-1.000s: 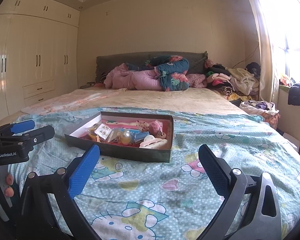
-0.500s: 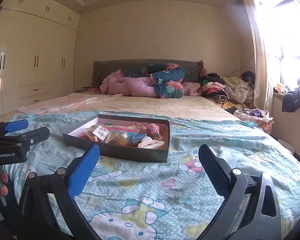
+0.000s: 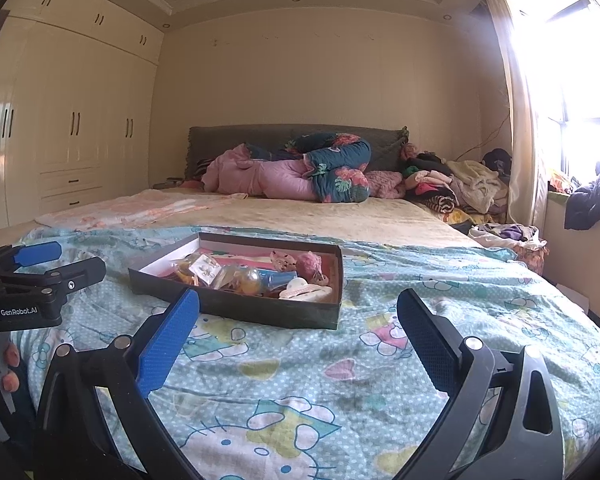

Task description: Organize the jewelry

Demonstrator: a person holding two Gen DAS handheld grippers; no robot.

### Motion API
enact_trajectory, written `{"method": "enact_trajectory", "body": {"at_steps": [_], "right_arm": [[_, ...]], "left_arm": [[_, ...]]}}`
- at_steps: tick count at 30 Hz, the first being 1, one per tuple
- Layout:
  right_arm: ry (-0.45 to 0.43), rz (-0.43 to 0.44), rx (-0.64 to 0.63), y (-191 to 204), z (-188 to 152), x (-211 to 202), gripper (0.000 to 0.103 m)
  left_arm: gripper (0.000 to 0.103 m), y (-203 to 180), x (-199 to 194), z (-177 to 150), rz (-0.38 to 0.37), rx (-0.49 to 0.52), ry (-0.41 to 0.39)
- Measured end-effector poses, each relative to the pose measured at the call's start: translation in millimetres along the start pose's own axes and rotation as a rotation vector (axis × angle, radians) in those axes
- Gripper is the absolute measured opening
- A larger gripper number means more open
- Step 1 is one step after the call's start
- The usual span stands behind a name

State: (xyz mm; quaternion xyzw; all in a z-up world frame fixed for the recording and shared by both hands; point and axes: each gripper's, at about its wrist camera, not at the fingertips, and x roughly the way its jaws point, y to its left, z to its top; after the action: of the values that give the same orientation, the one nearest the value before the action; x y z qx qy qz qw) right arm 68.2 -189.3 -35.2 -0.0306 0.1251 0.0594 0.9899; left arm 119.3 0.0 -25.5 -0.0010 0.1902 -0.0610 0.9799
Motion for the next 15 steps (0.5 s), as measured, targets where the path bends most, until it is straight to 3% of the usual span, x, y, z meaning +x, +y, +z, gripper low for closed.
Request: {"method": "enact_trajectory", "body": {"at_steps": [15], "right_arm": [[-0.001, 0.002, 0.000, 1.1, -0.1, -0.7, 0.097]], "left_arm": [[0.092, -0.7, -0.3, 0.0, 0.000, 0.000, -0.001]]}}
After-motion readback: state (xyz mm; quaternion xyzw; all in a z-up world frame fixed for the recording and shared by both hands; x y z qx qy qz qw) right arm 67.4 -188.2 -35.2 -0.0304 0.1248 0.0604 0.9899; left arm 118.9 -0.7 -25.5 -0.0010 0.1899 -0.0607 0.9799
